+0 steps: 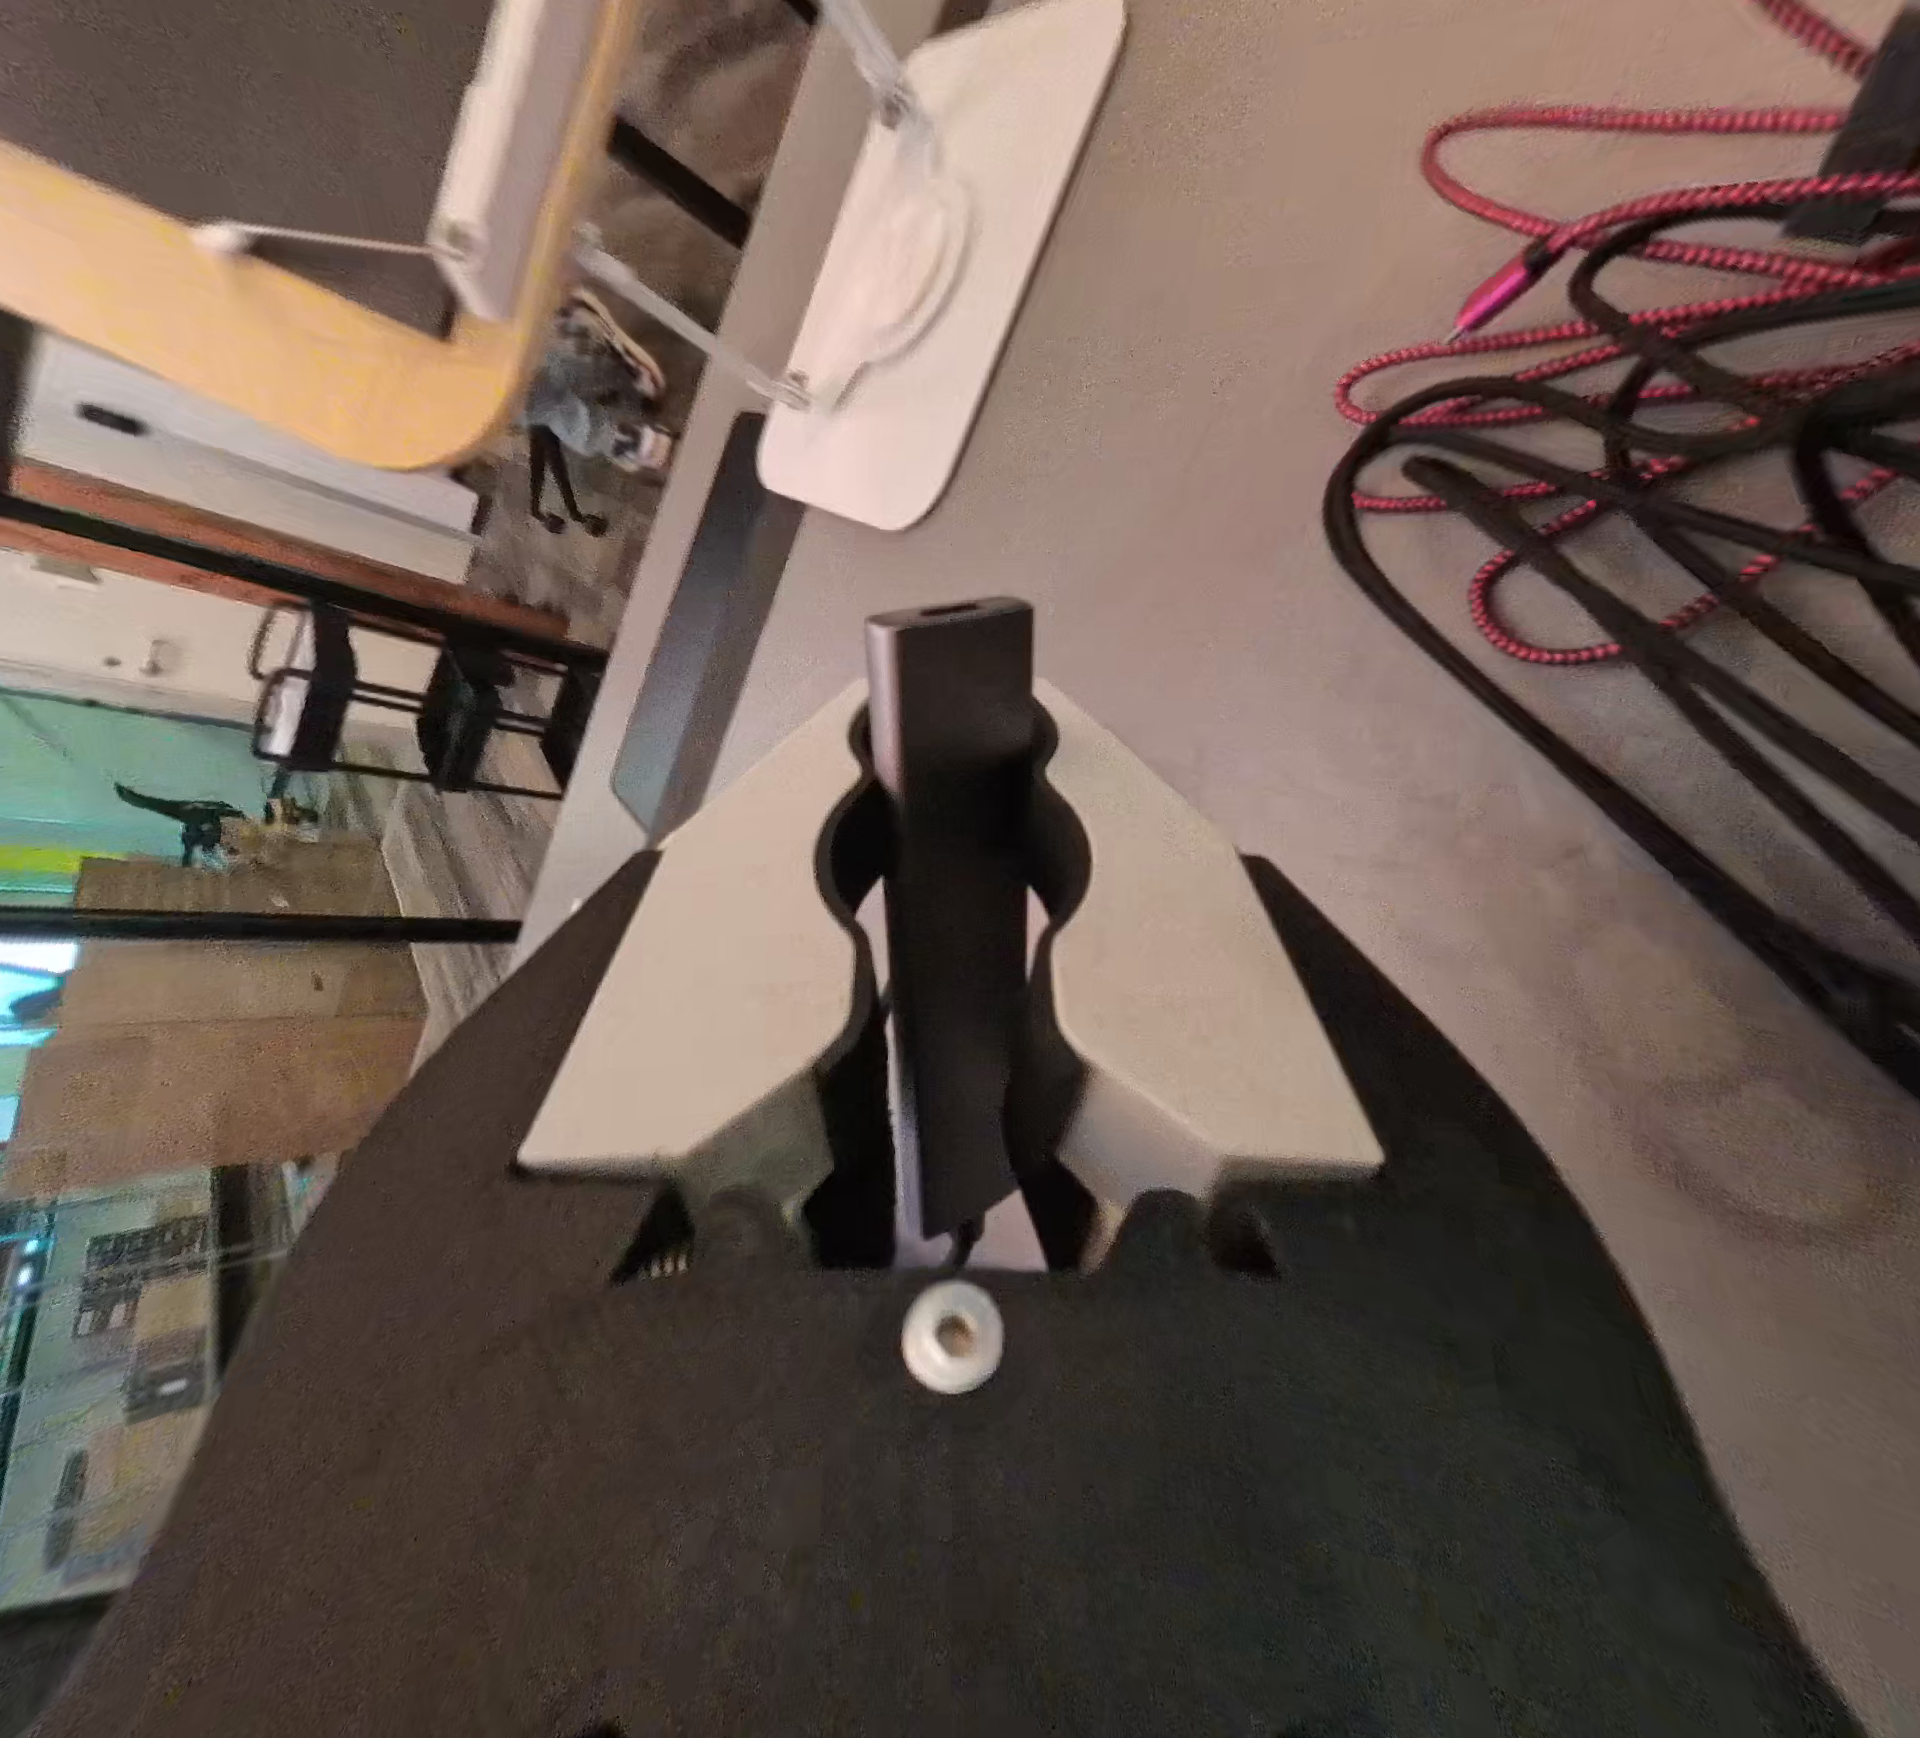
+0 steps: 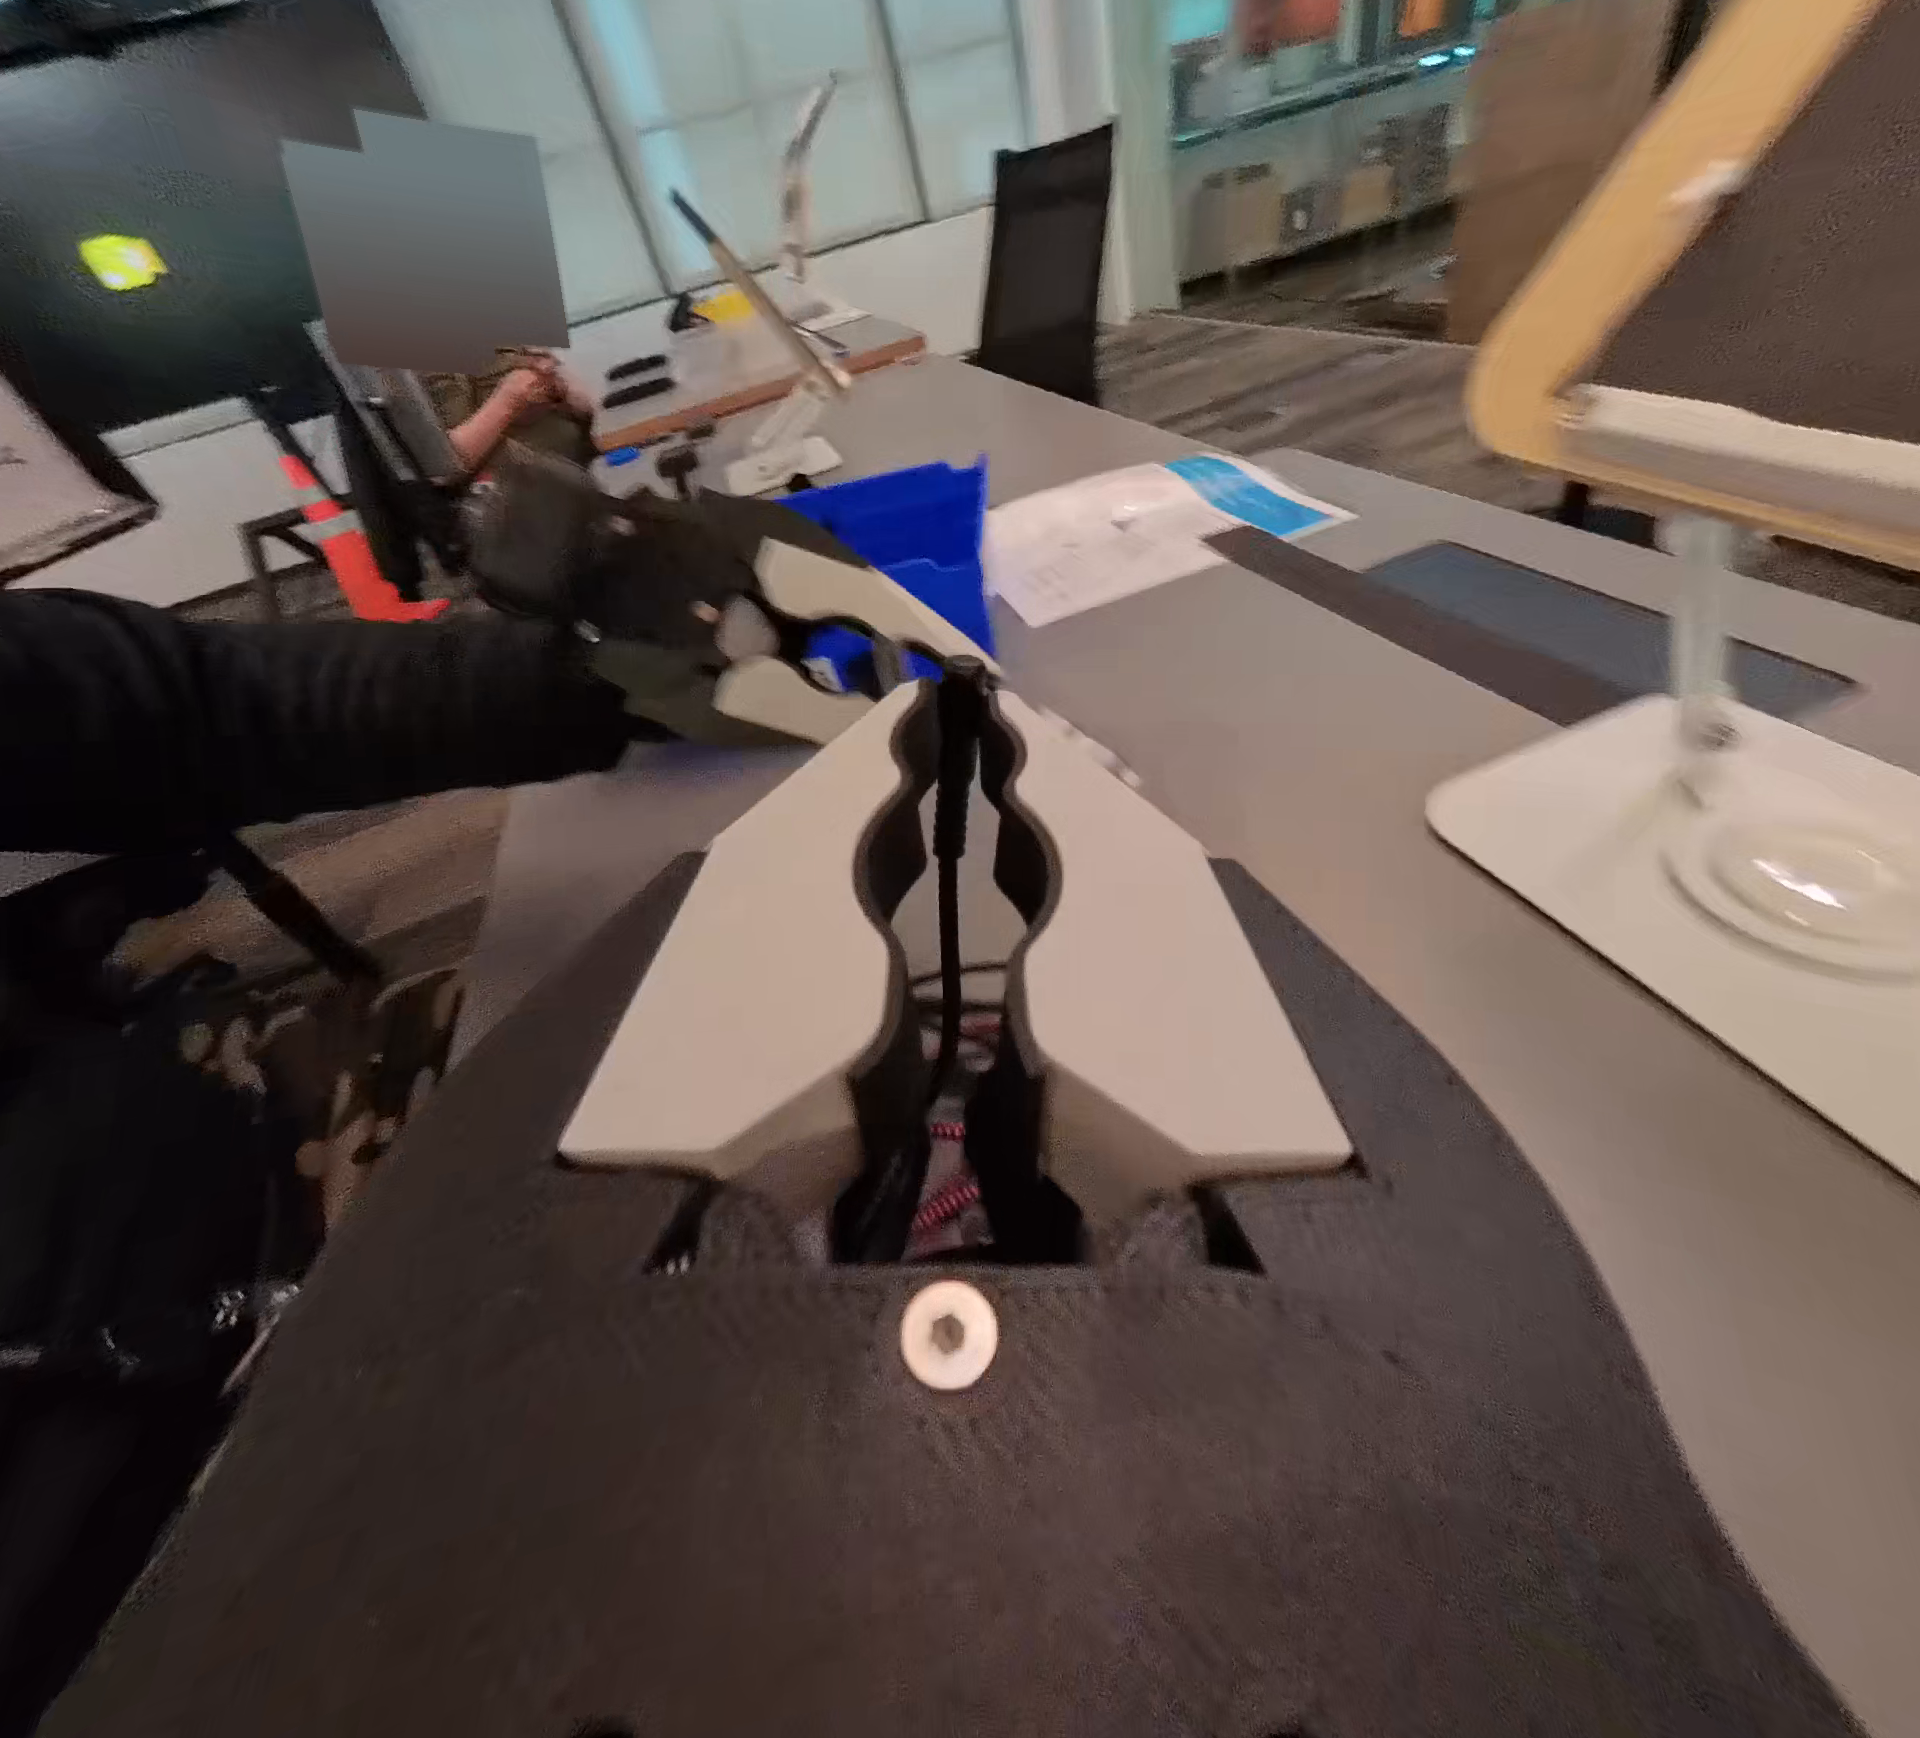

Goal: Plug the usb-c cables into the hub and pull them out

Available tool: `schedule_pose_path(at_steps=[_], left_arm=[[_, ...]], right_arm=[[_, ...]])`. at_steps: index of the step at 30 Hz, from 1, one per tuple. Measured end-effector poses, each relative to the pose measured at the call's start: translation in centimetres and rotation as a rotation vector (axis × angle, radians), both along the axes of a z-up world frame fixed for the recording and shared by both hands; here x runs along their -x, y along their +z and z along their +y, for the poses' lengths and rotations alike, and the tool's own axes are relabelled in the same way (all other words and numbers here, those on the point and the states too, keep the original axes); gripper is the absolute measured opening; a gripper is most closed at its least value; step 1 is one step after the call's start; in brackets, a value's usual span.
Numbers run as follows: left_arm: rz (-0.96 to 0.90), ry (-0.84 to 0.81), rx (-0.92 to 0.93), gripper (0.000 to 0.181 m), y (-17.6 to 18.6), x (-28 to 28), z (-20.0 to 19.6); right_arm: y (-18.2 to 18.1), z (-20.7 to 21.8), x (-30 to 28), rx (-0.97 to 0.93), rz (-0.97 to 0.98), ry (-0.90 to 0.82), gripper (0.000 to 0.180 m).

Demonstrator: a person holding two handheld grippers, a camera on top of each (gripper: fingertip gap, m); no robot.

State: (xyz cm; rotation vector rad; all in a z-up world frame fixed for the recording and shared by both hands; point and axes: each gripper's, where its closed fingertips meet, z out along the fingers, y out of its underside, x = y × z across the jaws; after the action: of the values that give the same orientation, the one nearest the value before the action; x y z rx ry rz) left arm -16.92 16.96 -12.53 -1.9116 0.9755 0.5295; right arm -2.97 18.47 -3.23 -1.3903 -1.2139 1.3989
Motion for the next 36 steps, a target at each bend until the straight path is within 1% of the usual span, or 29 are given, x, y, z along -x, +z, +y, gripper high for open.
schedule_pose_path(at_steps=[2, 3, 4, 6, 7, 9, 11, 12, 13, 14, 15, 16, 19, 22, 24, 25, 27, 28, 29, 32, 34, 36], left_arm=[[-0.022, -0.027, -0.010, 0.020, 1.5, -0.9, -0.7], [-0.039, -0.032, 0.015, 0.020, 1.3, -1.3, -0.8], [-0.030, -0.028, 0.050, 0.020, 0.6, -1.2, -0.7], [0.017, 0.013, 0.094, 0.020, -0.9, -0.1, -0.2], [-0.009, 0.049, 0.136, 0.020, -1.6, 0.6, 0.0], [-0.007, 0.067, 0.139, 0.019, -1.8, 1.4, 0.6], [-0.021, 0.097, 0.184, 0.020, -2.6, 1.9, 0.9], [-0.049, 0.096, 0.199, 0.019, -3.0, 1.9, 1.2], [-0.069, 0.095, 0.219, 0.019, -3.4, 2.0, 1.3], [-0.083, 0.097, 0.245, 0.020, -3.9, 2.0, 1.4], [-0.090, 0.096, 0.267, 0.020, -4.3, 1.9, 1.5], [-0.087, 0.089, 0.274, 0.020, -4.6, 1.8, 1.7], [-0.074, 0.082, 0.331, 0.020, -5.9, 1.6, 2.0], [-0.039, 0.079, 0.430, 0.020, -7.7, 1.4, 2.5], [-0.018, 0.064, 0.502, 0.020, -9.1, 1.2, 2.9], [-0.013, 0.068, 0.553, 0.020, -9.9, 1.3, 3.1], [-0.012, 0.038, 0.574, 0.020, -10.5, 0.7, 3.9], [-0.022, 0.029, 0.613, 0.020, -10.9, 0.4, 3.9], [-0.026, 0.031, 0.660, 0.016, -11.4, 0.4, 3.9], [-0.068, -0.001, 0.729, 0.015, -11.7, -0.1, 4.3], [-0.077, -0.013, 0.759, 0.021, -11.7, -0.1, 4.6], [-0.124, -0.022, 0.797, 0.029, -11.7, -0.3, 4.7]], right_arm=[[-0.9, 1.1, -0.3, 0.024, -0.036, -0.009, 0.006], [-2.0, 0.7, 0.3, 0.036, -0.089, 0.027, 0.006], [-3.5, 0.3, 1.0, 0.037, -0.161, 0.057, 0.005], [-4.3, -1.0, 1.5, 0.044, -0.185, 0.129, 0.005], [-5.3, -1.5, 1.5, 0.031, -0.237, 0.168, 0.005], [-7.5, -0.3, 1.8, -0.017, -0.322, 0.107, 0.005], [-8.9, 0.1, 2.1, -0.038, -0.369, 0.088, 0.007], [-9.5, 0.0, 2.4, -0.044, -0.386, 0.099, 0.015], [-10.4, -0.4, 2.6, -0.030, -0.419, 0.131, 0.041], [-11.2, -0.3, 2.8, -0.007, -0.452, 0.134, 0.058], [-11.9, -0.1, 3.0, -0.007, -0.473, 0.128, 0.070], [-12.2, 0.1, 3.1, -0.021, -0.478, 0.121, 0.075], [-10.9, 0.9, 3.1, -0.018, -0.399, 0.091, 0.073], [-8.5, 2.2, 2.5, 0.016, -0.276, 0.048, 0.062], [-8.0, 3.2, 1.9, 0.020, -0.247, 0.012, 0.059], [-8.1, 3.7, 1.7, 0.018, -0.244, -0.004, 0.056], [-8.5, 4.3, 1.3, 0.037, -0.254, -0.018, 0.054], [-8.7, 4.6, 1.3, 0.047, -0.252, -0.025, 0.052], [-8.7, 4.7, 1.2, 0.053, -0.247, -0.026, 0.050], [-9.1, 4.9, 1.3, 0.058, -0.252, -0.025, 0.048], [-9.2, 4.8, 1.3, 0.062, -0.250, -0.017, 0.046], [-9.3, 4.7, 1.4, 0.067, -0.251, -0.013, 0.046]])
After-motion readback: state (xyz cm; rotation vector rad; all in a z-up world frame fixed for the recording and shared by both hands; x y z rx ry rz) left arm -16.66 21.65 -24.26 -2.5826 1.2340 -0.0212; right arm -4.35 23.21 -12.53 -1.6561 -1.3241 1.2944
